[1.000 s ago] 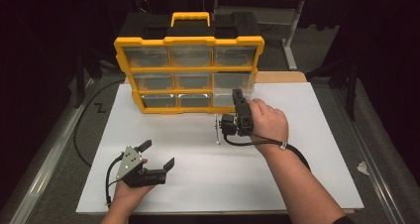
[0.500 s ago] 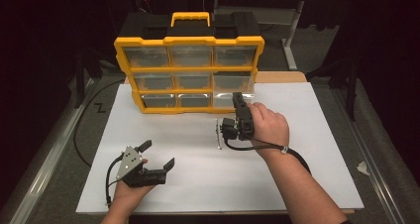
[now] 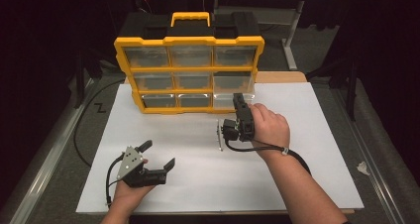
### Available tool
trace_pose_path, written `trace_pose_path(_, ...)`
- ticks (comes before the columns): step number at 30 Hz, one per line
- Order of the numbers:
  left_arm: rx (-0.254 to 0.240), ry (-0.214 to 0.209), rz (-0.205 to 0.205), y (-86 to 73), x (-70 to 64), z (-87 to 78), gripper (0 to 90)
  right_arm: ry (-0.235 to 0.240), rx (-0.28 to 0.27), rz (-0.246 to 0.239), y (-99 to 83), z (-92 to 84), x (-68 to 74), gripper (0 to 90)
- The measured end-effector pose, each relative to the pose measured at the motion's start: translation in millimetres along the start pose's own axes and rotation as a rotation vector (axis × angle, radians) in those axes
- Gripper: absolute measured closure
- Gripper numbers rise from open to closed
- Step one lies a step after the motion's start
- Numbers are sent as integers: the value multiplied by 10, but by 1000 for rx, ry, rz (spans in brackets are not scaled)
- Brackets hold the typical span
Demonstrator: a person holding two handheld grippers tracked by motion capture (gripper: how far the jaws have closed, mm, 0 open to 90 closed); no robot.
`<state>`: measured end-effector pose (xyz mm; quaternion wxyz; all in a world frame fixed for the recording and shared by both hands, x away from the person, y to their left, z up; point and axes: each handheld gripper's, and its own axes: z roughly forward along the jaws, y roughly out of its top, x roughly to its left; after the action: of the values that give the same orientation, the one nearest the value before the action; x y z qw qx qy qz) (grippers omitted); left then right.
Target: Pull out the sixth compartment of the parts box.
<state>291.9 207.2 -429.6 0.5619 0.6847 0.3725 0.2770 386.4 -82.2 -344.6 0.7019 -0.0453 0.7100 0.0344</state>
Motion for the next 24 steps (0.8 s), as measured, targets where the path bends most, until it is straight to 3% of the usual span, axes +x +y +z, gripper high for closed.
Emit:
trace_pose_path(2,2,-1,0,-2,-1,2,24,14,3,-2,-1,8,9,647)
trace_pose_path(7,6,2,3,-5,0,0,24,32,-11,37,-50,-68,-71,593)
trace_pose_path(11,7,5,2,-5,-3,-3,23,50,-23,35,-84,-127,-109,572)
trace_pose_path(18,15,13,7,-11,-7,2,23,84,-31,52,-190,-260,-31,536)
trace_pose_path(24,10,25,10,-8,-14,-2,24,99,-31,39,-283,-322,102,523)
